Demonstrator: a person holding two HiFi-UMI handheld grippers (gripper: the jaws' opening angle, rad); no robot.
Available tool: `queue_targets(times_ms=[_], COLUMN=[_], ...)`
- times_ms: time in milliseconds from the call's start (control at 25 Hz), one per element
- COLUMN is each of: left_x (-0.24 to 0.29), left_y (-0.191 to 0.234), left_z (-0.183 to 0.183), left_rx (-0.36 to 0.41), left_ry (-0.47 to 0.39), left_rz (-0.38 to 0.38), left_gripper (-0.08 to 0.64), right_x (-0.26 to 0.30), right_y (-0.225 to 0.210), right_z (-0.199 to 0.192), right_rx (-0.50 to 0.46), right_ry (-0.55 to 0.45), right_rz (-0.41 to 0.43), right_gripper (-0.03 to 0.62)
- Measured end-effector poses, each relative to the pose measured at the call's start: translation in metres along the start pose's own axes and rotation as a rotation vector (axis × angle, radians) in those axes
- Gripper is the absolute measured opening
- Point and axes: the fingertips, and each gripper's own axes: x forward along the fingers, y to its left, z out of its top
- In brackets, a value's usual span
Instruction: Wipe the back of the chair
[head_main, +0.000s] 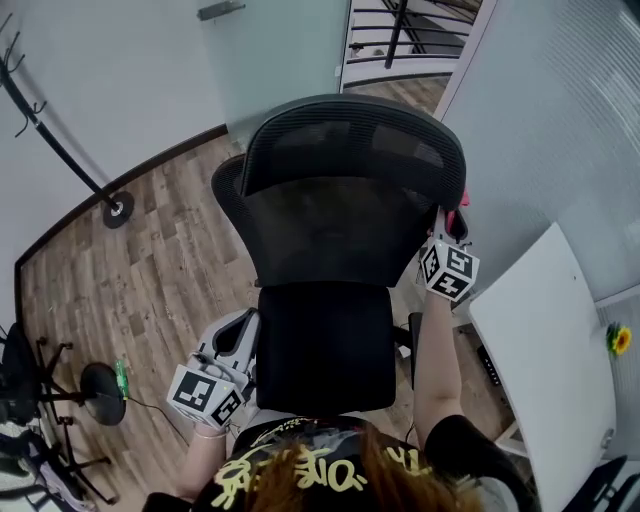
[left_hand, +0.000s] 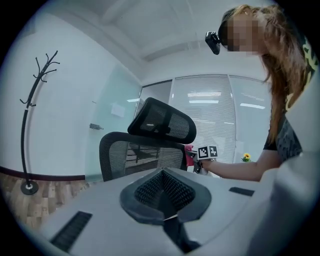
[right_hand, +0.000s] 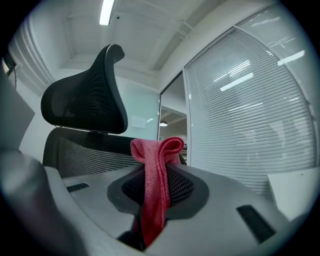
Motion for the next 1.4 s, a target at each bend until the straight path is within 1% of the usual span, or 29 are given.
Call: queue_targets(times_ms=[200,440,760,1080,1240,1320,1400], left_x=[-0.003,-0.008,-0.011,-0.009,-0.010,-0.010,-0.009], left_y=[0.026,0.048,0.068,0.077,0.079,0.080,0.082], left_z=[0.001,0.001,0.000,0.002,0.003,0.003,0.002], left_rx=[-0.014,-0.019,-0.015,-0.010,-0.012,-0.013,-0.016], left_ry=[0.003,0.009,0.034,0.034,0.031,0.030,0.029], left_rz=[-0.016,-0.036,-0.058,-0.082,-0.087,-0.088,-0.087], left_gripper=[-0.009,-0.009,-0.009,-0.009,-0.009,-0.009,-0.009], right_x=[0.004,0.006,0.008,0.008,0.007,0.008,0.008], right_y=[0.012,0.033,0.078,0.140,0.160,0.169,0.178], right_z=[-0.006,-0.008,-0.007,-0.006,-0.004,-0.002,-0.001], right_rx=[0.015,0.016,0.058,0.071,0.094,0.086,0.056], right_ry=[0.001,0.001,-0.012,-0.021,-0.028,-0.032,-0.036], right_rz=[-0.042,-0.064,-0.035,0.054,0.064,0.068,0.080], right_gripper=[0.067,0.067,0.067,0.067,0.067,0.067,0.067])
